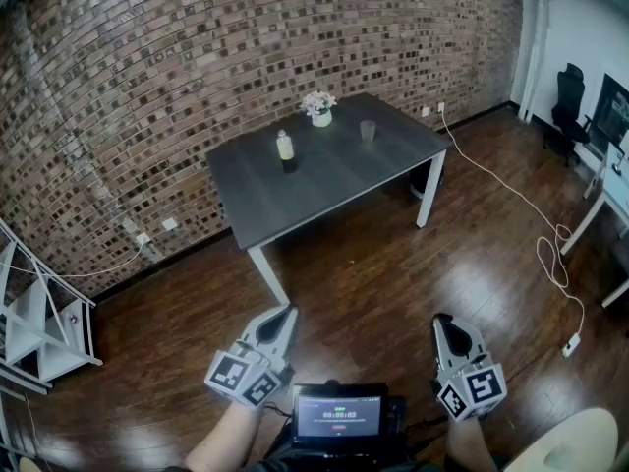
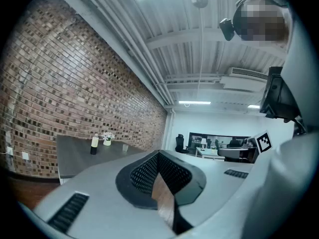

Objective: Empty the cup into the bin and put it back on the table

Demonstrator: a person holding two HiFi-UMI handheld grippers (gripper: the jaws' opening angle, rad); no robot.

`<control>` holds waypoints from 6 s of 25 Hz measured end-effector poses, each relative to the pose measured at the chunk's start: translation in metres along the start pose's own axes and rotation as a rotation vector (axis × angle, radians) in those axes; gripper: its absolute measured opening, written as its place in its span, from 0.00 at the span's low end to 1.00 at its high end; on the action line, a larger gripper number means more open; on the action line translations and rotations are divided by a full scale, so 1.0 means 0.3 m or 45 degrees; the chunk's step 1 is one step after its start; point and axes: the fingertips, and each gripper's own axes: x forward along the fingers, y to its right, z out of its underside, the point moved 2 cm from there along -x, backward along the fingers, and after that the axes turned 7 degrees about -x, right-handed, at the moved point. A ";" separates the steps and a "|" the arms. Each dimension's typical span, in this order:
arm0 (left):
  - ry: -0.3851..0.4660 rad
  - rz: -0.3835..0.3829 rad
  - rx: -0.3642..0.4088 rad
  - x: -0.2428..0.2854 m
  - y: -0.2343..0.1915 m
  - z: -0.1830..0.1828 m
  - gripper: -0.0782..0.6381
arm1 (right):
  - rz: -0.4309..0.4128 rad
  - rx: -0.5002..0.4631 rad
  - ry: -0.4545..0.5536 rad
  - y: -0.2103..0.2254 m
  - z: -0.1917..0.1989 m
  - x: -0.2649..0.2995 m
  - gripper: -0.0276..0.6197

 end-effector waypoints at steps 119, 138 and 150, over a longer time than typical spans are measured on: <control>-0.233 -0.374 -0.068 2.722 -1.658 0.032 0.11 | -0.632 -0.272 -0.494 1.539 0.019 3.035 0.05; -0.622 -0.462 -0.103 2.829 -1.842 0.401 0.11 | -0.815 -0.478 -0.879 1.500 0.422 3.186 0.12; -0.732 -0.537 -0.112 2.807 -1.881 0.569 0.11 | -0.953 -0.345 -0.832 1.473 0.531 3.218 0.55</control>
